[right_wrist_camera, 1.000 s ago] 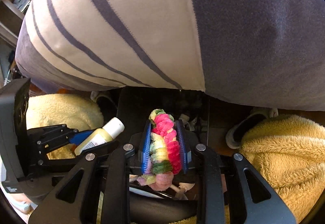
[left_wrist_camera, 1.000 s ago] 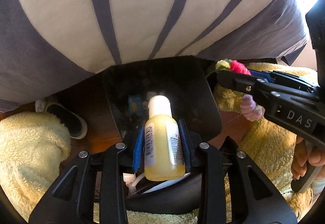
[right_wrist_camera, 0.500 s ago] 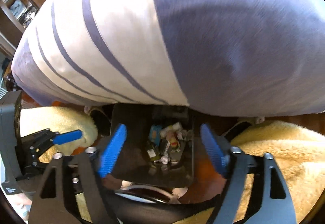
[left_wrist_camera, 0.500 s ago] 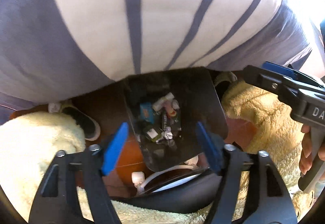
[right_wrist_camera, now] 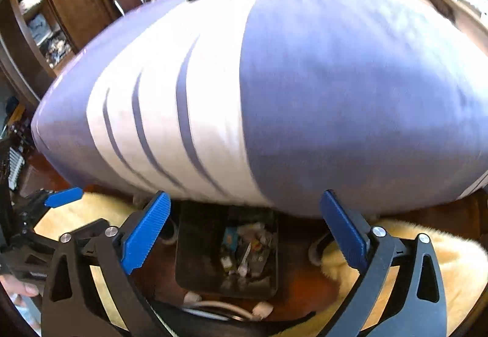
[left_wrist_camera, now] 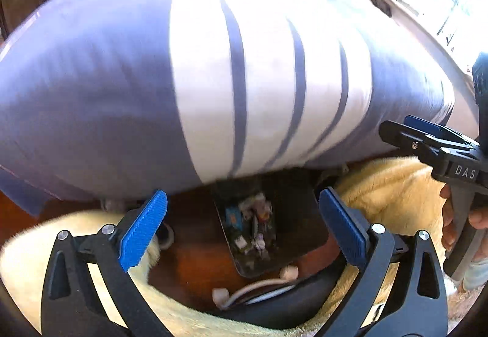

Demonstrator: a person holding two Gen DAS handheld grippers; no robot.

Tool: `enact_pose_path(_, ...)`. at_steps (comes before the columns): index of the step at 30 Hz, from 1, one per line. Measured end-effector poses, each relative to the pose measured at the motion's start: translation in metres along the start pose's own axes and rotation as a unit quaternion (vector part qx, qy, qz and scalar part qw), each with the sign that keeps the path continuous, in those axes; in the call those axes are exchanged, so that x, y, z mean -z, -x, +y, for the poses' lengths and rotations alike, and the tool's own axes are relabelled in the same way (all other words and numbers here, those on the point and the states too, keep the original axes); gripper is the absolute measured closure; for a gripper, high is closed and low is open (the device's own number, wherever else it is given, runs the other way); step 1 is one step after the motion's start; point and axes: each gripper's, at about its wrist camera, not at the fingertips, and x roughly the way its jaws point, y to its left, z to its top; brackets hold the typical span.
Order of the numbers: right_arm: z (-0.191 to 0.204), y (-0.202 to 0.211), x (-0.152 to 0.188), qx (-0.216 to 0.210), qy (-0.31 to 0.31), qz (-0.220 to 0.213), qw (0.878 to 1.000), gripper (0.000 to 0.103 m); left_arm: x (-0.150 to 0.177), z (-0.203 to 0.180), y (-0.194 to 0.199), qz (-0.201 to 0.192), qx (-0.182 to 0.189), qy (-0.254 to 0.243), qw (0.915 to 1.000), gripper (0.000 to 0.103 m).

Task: Collect trash
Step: 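Raise both open tools back over the bed, then grasp the black thread spool with the left tool while the right tool grasps the lip balm tube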

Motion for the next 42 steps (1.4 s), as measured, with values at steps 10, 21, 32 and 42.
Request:
enact_pose_path(10,-0.003,0.011,-0.062,0.013,0.016,-0.037,0.999,0.004,-0.069,0.026,0.031,-0.061,-0.034,0.007,0.9975,0.008)
enact_pose_path(21,0.000,-0.032,-0.153,0.033,0.038,-0.045,0.998,0.004,-0.157,0.054,0.005,-0.067,-0.073,0.003,0.9951,0.008)
enact_pose_path(32,0.004,-0.120,-0.258,0.053,0.074,-0.027,0.995,0.014,-0.252,0.074,-0.056,-0.050,-0.089,-0.002,0.9948,0.008)
enact_pose_path(42,0.019,-0.178,-0.309,0.059,0.134,0.006,0.989,0.035,-0.319,0.089,-0.107,-0.041,-0.081,0.013,0.9957,0.008)
